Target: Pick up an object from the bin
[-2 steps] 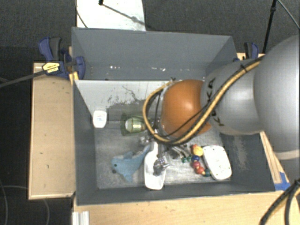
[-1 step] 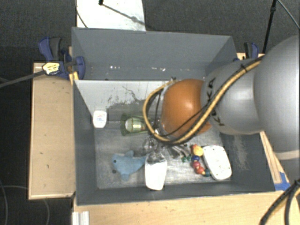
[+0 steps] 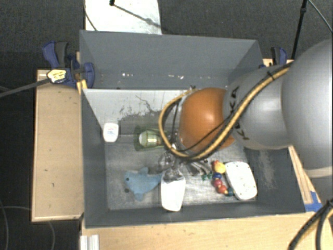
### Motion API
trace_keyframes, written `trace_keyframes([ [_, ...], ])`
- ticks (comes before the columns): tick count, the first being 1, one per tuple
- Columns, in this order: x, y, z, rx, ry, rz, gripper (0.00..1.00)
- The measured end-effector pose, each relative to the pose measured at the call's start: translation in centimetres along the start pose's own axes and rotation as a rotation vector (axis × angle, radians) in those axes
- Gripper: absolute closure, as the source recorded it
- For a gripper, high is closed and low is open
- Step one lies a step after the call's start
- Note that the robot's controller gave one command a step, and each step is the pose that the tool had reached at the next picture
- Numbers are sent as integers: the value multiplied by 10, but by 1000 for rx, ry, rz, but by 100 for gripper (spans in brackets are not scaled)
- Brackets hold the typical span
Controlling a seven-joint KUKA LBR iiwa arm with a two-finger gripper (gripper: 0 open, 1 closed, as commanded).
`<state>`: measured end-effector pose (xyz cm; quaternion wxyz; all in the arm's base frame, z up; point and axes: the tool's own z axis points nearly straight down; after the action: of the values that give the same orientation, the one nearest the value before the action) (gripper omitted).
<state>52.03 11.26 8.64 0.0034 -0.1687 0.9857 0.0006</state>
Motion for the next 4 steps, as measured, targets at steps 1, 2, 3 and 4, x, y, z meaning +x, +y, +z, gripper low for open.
trace_keyframes([
  [1, 6, -15, -52, -2, 11, -22, 100],
  [2, 31, 3, -121, 0, 3, -20, 0],
  [3, 31, 3, -121, 0, 4, -19, 0],
  [4, 17, -11, -59, 1, -2, -74, 0],
])
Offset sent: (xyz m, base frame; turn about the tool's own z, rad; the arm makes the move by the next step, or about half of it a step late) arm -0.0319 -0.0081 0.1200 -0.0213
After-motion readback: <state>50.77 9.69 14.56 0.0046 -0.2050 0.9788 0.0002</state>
